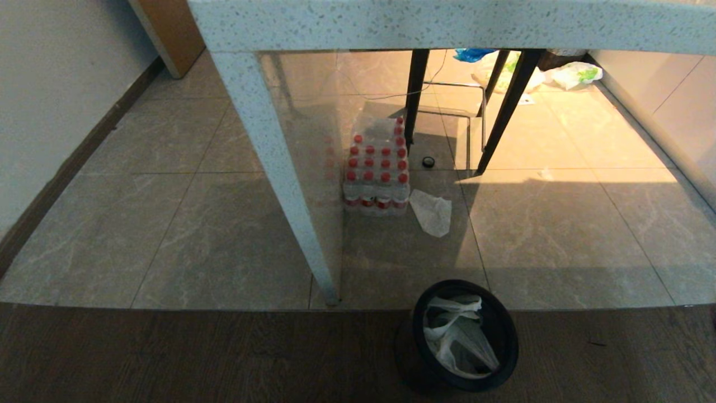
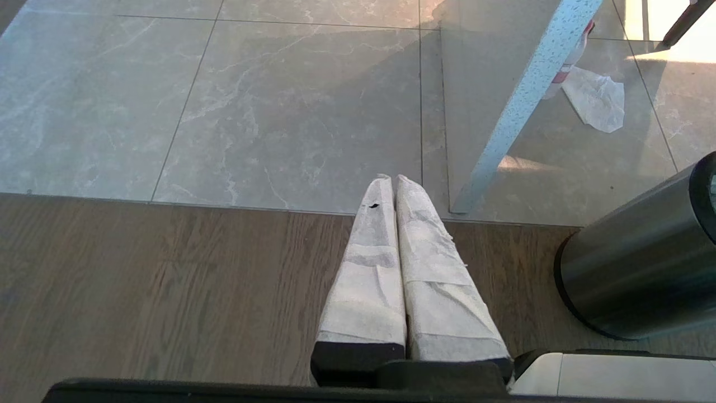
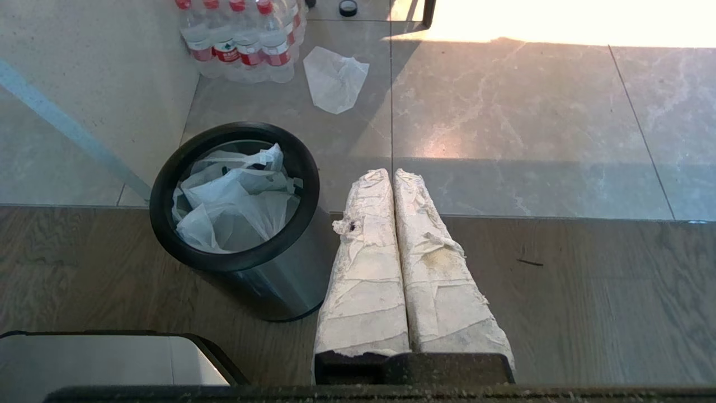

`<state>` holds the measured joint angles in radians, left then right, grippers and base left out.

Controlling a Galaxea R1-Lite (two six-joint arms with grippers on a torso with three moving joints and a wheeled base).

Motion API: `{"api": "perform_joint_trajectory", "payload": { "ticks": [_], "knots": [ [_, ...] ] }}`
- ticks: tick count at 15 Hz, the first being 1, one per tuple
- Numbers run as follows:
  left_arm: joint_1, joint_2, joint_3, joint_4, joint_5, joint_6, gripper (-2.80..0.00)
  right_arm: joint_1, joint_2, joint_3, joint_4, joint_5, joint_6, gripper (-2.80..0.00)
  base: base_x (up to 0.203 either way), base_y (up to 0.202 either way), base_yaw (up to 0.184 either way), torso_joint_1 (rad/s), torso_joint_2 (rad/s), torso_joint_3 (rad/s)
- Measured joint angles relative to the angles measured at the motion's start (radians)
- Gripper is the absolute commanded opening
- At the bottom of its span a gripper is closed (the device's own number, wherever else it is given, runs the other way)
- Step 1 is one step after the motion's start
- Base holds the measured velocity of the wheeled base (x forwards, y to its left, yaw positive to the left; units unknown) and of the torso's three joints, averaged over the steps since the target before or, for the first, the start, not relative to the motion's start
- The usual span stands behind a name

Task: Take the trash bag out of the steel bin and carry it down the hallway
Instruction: Place the outer trash can on the ground

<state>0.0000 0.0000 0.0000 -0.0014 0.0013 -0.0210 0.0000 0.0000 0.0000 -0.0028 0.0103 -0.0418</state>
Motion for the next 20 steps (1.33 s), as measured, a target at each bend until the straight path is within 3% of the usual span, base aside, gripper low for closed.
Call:
{"api": "perform_joint_trajectory", "payload": {
  "ticks": [6,8,10,15,19,20],
  "knots": [
    [0.000,0.000,0.000,0.000,0.000,0.000,-2.80,0.000,0.002,-0.013,0.009,0.011,-0.004,-2.80,0.000,0.000,0.000,0.000,0.00,0.000],
    [0.000,0.000,0.000,0.000,0.000,0.000,-2.80,0.000,0.020,-0.101,0.034,0.044,0.000,-2.80,0.000,0.000,0.000,0.000,0.00,0.000],
    [0.000,0.000,0.000,0.000,0.000,0.000,-2.80,-0.001,0.107,-0.289,0.114,0.080,0.031,-2.80,0.000,0.000,0.000,0.000,0.00,0.000],
    [0.000,0.000,0.000,0.000,0.000,0.000,-2.80,0.008,0.621,-0.815,0.421,0.221,0.114,-2.80,0.000,0.000,0.000,0.000,0.00,0.000],
    [0.000,0.000,0.000,0.000,0.000,0.000,-2.80,0.063,1.079,-0.971,0.516,0.284,0.134,-2.80,0.000,0.000,0.000,0.000,0.00,0.000],
    [0.000,0.000,0.000,0.000,0.001,0.000,-2.80,0.081,1.175,-0.970,0.500,0.292,0.131,0.00,0.000,0.000,0.000,0.000,0.00,0.000]
  ]
}}
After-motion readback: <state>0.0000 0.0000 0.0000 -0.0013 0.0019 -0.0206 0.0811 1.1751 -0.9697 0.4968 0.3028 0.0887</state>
